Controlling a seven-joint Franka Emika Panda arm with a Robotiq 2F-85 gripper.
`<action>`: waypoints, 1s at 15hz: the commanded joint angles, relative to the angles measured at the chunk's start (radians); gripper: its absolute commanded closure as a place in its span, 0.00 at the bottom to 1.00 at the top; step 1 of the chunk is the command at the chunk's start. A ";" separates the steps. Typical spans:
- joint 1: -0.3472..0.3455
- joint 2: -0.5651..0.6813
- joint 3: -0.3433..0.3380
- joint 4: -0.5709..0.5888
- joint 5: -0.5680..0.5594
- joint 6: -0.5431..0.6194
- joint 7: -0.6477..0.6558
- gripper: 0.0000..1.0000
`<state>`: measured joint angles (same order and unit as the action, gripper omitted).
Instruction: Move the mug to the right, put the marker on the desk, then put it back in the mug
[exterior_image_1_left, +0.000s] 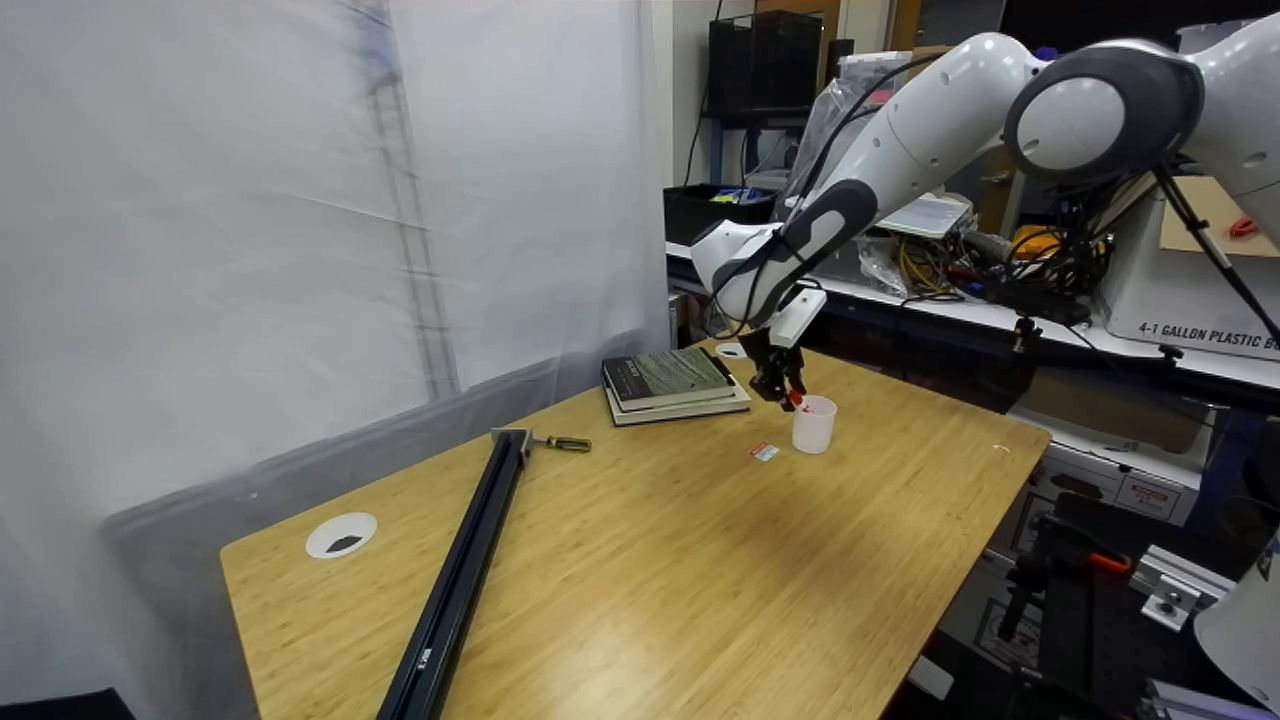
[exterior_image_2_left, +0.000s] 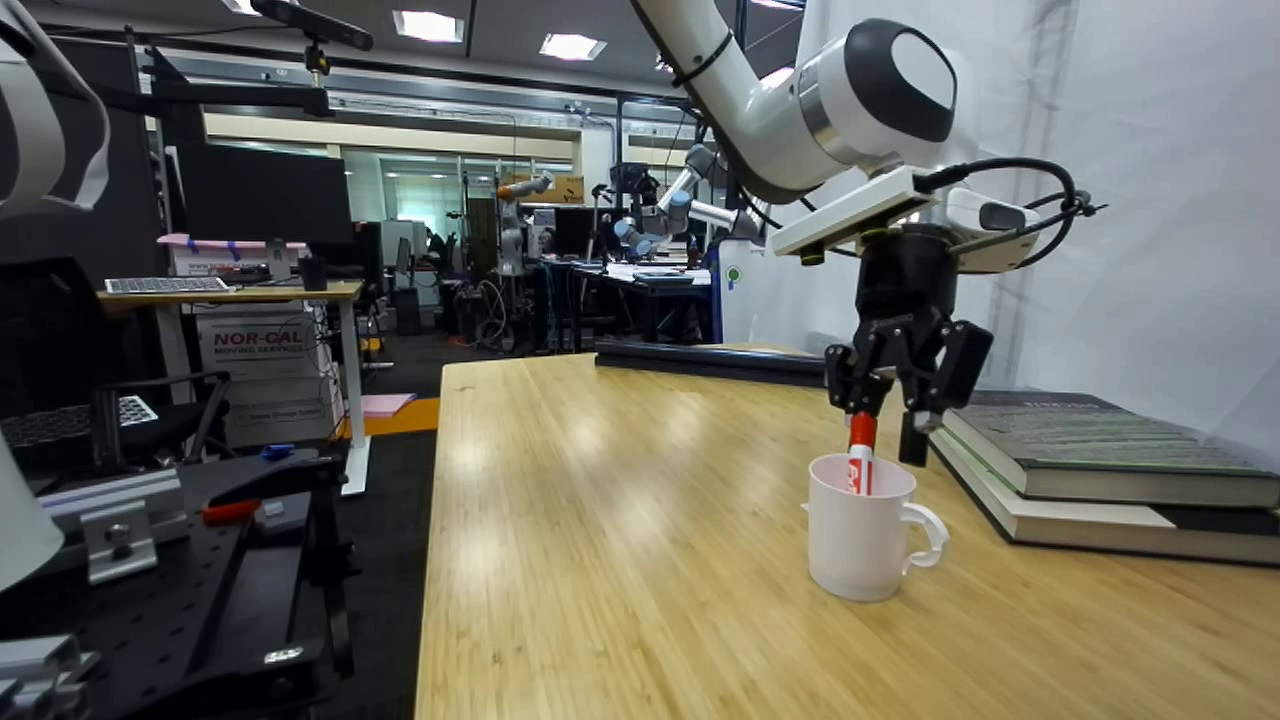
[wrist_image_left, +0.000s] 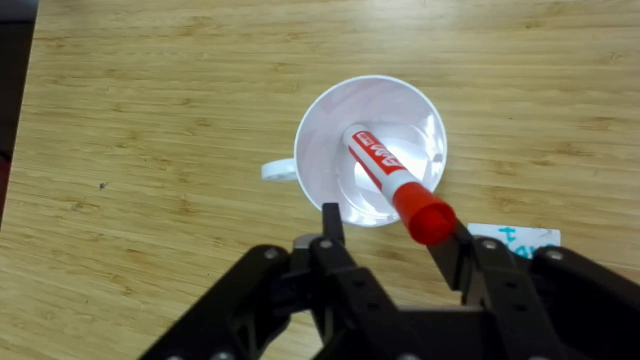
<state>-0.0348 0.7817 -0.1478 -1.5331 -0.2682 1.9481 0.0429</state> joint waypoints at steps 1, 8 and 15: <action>0.008 0.020 -0.010 0.035 -0.026 -0.023 0.018 0.82; 0.007 0.034 -0.019 0.062 -0.035 -0.039 0.033 0.96; 0.004 0.034 -0.024 0.065 -0.032 -0.038 0.038 0.95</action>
<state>-0.0348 0.8007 -0.1650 -1.5013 -0.2816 1.9424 0.0660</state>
